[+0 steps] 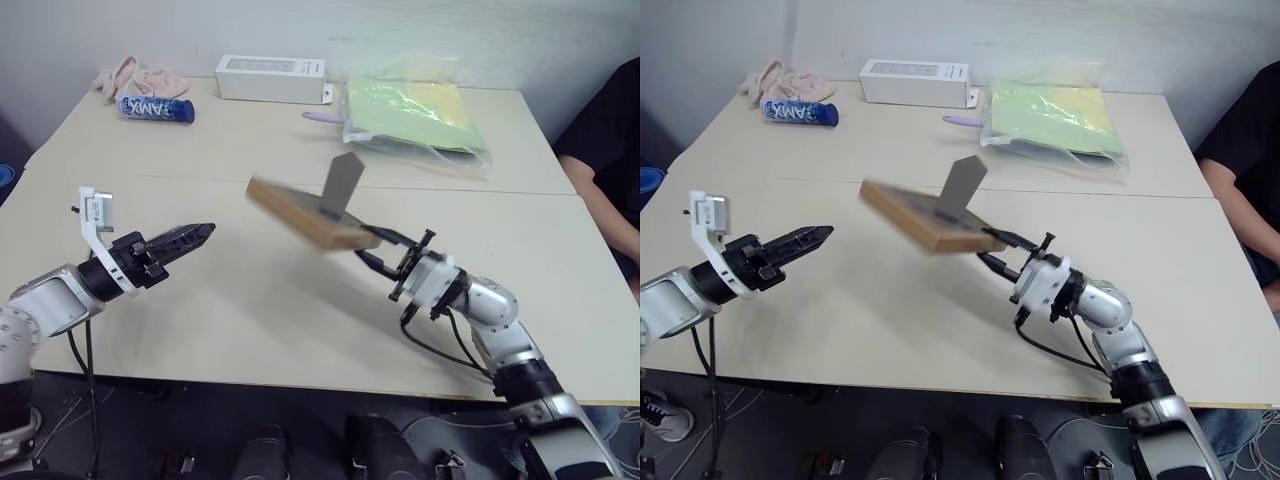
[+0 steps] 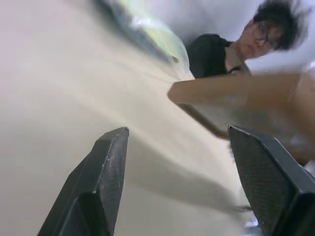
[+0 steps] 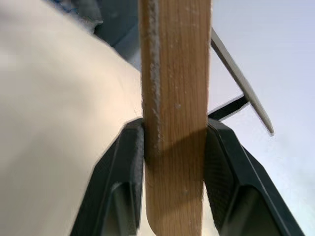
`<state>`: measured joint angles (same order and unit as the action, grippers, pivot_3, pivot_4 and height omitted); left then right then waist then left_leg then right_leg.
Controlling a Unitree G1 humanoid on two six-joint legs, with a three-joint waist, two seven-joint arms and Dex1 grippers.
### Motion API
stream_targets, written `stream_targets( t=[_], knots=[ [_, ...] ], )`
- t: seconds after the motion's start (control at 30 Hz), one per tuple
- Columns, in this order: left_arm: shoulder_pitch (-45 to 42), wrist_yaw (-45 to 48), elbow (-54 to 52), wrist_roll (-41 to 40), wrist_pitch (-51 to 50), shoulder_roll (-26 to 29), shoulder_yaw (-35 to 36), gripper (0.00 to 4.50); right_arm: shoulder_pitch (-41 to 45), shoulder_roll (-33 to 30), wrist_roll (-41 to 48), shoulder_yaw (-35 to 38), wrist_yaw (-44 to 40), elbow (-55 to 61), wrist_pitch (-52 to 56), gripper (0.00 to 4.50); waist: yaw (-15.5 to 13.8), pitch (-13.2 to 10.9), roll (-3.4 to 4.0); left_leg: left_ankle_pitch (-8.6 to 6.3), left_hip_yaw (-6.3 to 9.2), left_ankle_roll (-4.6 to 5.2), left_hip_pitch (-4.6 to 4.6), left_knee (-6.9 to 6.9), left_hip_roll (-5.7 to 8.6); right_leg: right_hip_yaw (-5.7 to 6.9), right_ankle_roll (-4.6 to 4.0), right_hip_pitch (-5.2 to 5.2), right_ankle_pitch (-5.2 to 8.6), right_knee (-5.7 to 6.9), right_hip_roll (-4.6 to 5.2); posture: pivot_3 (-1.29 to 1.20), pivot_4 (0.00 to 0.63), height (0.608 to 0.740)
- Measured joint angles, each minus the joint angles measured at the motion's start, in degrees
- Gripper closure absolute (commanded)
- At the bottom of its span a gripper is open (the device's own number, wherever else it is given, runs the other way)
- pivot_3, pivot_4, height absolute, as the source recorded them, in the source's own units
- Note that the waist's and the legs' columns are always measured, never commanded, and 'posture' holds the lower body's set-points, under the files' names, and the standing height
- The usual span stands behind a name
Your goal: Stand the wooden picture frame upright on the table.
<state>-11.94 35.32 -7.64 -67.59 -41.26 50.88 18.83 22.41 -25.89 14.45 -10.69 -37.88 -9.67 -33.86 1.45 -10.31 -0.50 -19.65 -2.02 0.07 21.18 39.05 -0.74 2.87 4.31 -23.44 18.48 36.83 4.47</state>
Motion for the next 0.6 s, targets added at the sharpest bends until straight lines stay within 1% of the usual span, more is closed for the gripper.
stream_targets(
  t=[0.03,0.07,0.13,0.17,0.23,0.3,0.43,0.6],
  knots=[
    [0.6,3.5,-1.2,4.9,3.8,0.0,-1.4,0.02,-1.5,0.2,6.1,0.1,-1.4,2.7,6.7,3.26,0.0,0.0,0.01,0.00,-0.01,0.00,0.00,0.00,0.00,-0.02,0.00,0.00,0.00,0.00,0.01,0.00,0.150,0.740],
    [1.4,6.9,-1.8,9.5,7.4,0.0,-3.0,0.00,-2.9,0.6,12.1,0.6,-2.3,5.0,13.5,3.26,0.0,0.0,0.01,-0.01,-0.02,0.02,-0.02,0.00,-0.01,-0.04,-0.01,0.00,0.00,0.02,0.02,0.00,0.150,0.740],
    [1.9,10.2,-1.8,13.8,10.4,-0.3,-4.6,0.00,-3.8,1.1,17.8,1.5,-2.8,6.4,20.8,3.26,0.1,0.0,0.02,-0.02,-0.02,0.04,-0.01,-0.01,-0.03,-0.05,-0.01,-0.02,0.00,0.04,0.03,0.00,0.150,0.740],
    [1.9,11.9,-1.8,16.0,12.0,-0.9,-5.3,0.00,-4.3,1.2,21.8,2.6,-2.8,7.5,26.8,3.26,0.2,0.0,0.05,-0.04,-0.02,0.07,-0.02,-0.04,-0.04,-0.07,-0.01,-0.04,0.01,0.05,0.04,0.00,0.150,0.740],
    [2.1,13.5,-1.8,17.5,13.2,-2.2,-5.6,0.00,-4.9,1.6,26.3,4.5,-2.6,8.0,34.4,3.26,0.2,0.0,0.05,-0.05,-0.02,0.08,-0.02,-0.10,-0.07,-0.06,-0.02,-0.07,0.01,0.04,0.04,0.00,0.150,0.740],
    [2.6,15.0,-1.9,18.2,13.3,-3.3,-5.7,0.00,-5.2,3.3,30.0,6.5,-1.3,7.6,40.8,3.27,0.3,0.0,0.05,-0.05,-0.03,0.09,0.01,-0.11,-0.08,-0.07,-0.02,-0.11,0.01,0.06,0.04,0.00,0.150,0.740],
    [3.7,16.5,-2.5,18.9,13.1,-4.2,-5.7,0.00,-4.6,6.5,32.0,9.8,-1.5,3.0,44.6,3.27,0.2,0.0,0.05,-0.07,-0.03,0.13,0.02,-0.10,-0.07,-0.06,-0.02,-0.10,0.01,0.06,0.05,0.00,0.150,0.740],
    [3.6,17.0,-2.9,19.7,12.4,-4.6,-5.4,0.00,-4.0,6.4,25.9,10.8,-10.0,-4.0,39.4,3.27,0.1,0.0,0.05,-0.10,-0.04,0.17,-0.01,-0.10,-0.05,-0.07,-0.01,-0.07,0.01,0.07,0.07,0.00,0.150,0.740]
  ],
)
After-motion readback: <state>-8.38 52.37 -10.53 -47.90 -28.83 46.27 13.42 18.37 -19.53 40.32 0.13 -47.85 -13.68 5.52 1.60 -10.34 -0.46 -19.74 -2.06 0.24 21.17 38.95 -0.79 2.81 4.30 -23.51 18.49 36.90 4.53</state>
